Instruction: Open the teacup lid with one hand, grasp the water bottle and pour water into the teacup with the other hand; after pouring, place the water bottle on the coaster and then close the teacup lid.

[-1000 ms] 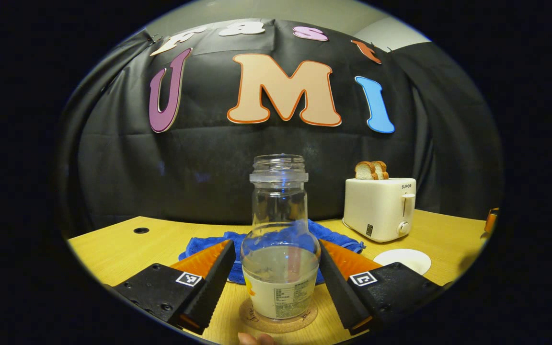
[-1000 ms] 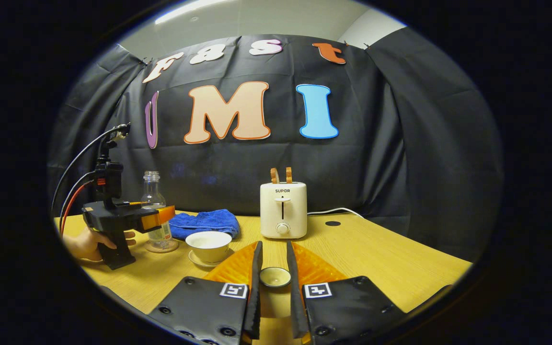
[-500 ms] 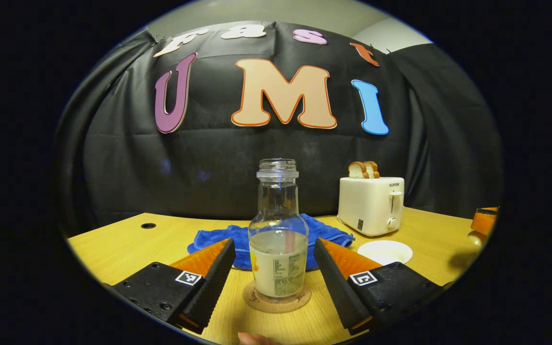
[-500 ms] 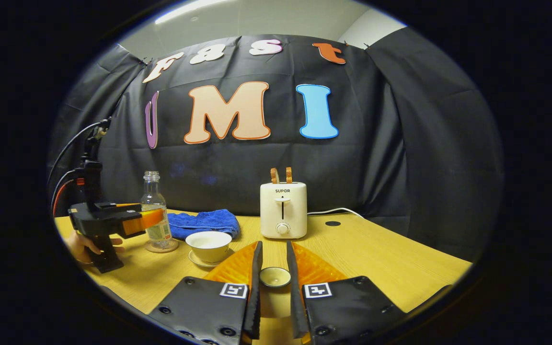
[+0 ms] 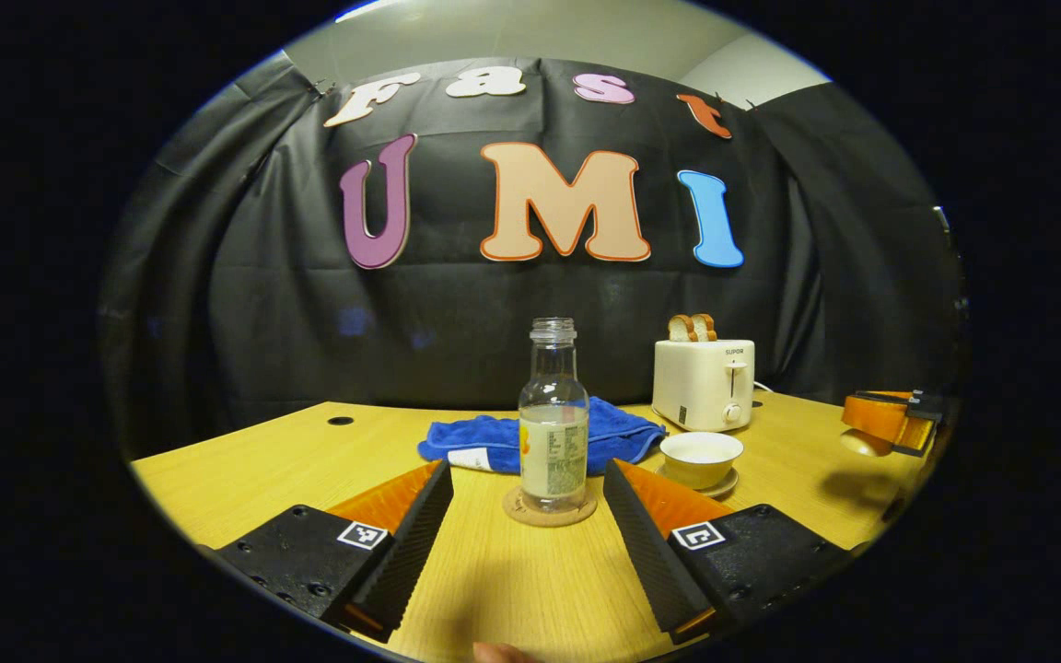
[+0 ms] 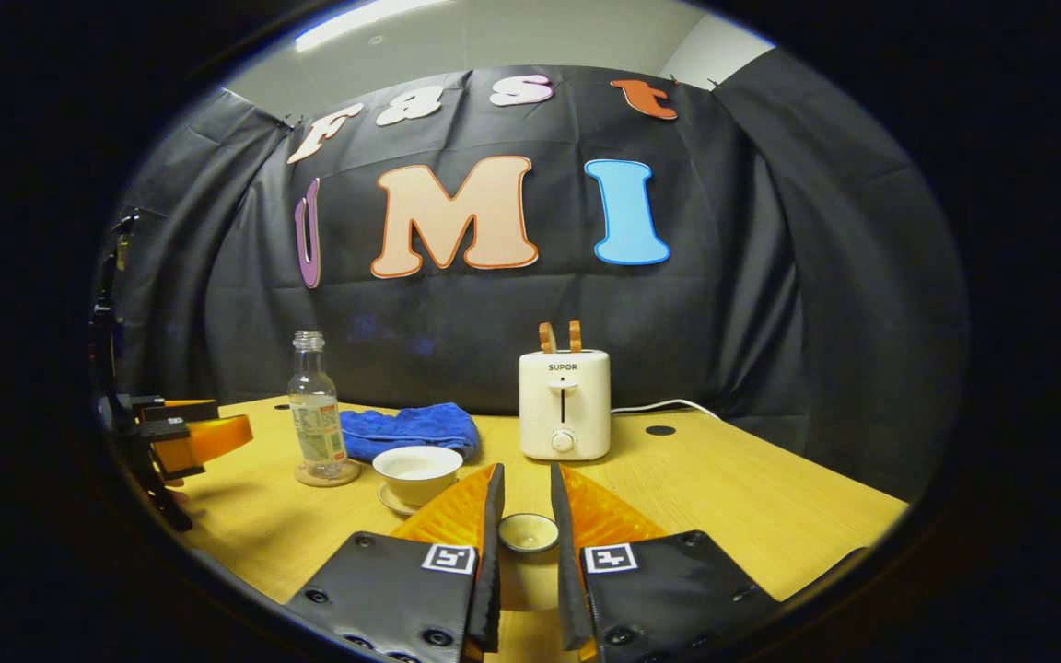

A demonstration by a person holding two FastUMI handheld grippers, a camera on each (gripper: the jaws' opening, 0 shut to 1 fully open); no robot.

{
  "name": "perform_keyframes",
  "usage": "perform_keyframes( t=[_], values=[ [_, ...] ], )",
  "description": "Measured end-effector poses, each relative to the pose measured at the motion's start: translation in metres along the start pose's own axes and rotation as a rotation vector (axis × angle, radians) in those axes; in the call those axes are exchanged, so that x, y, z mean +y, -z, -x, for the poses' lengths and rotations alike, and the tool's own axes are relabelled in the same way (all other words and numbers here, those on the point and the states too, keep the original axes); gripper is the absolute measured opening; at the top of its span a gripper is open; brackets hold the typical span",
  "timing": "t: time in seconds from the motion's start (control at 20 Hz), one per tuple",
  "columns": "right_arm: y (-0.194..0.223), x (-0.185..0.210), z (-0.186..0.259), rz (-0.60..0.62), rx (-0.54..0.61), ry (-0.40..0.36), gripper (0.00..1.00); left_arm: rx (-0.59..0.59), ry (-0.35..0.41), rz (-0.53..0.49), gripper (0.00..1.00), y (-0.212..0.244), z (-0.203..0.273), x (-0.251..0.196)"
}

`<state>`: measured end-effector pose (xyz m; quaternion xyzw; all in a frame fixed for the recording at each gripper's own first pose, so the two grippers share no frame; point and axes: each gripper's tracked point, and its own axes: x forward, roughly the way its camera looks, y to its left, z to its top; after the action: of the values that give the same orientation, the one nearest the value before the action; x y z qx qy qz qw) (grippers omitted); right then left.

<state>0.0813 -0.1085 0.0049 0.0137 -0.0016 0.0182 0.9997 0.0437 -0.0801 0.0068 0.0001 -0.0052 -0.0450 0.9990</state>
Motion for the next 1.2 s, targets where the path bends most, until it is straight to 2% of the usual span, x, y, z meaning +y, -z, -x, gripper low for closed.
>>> perform_keyframes(
  t=[0.15, 0.55, 0.85, 1.2],
  values=[
    [-0.004, 0.006, -0.020, -0.031, -0.011, -0.017, 0.29, -0.002, 0.007, 0.001, 0.95, -0.001, 0.016, 0.000],
    [-0.016, 0.058, -0.083, 0.041, 0.011, -0.078, 0.29, 0.003, 0.022, 0.002, 0.96, -0.001, 0.020, 0.000],
    [0.003, 0.098, -0.121, 0.094, 0.056, -0.117, 0.29, 0.004, 0.040, 0.002, 0.95, -0.001, 0.022, -0.002],
    [0.026, 0.108, -0.143, 0.075, 0.114, -0.120, 0.29, 0.005, 0.037, 0.002, 0.96, -0.001, 0.022, -0.001]
  ],
)
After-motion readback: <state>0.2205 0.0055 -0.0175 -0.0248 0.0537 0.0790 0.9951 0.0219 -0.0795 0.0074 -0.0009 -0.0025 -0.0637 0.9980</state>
